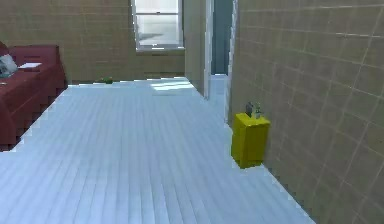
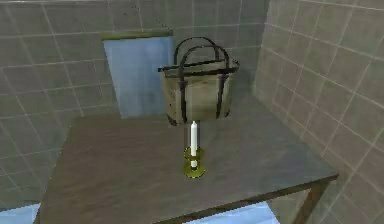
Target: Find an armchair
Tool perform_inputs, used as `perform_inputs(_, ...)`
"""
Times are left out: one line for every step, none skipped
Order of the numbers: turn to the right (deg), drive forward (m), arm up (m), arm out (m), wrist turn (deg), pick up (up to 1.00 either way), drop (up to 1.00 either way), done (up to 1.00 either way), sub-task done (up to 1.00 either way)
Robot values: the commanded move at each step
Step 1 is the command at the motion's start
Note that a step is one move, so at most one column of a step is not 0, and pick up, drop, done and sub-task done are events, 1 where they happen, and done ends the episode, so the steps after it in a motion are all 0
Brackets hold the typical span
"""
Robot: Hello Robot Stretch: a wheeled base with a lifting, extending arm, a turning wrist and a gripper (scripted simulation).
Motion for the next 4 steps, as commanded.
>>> perform_inputs(-45.0,0.0,0.0,0.0,0.0,0.0,0.0,0.0,0.0)
perform_inputs(-45.0,0.0,0.0,0.0,0.0,0.0,0.0,0.0,0.0)
perform_inputs(-27.0,0.0,0.0,0.0,0.0,0.0,0.0,0.0,0.0)
perform_inputs(0.0,1.0,0.0,0.0,0.0,0.0,0.0,0.0,0.0)
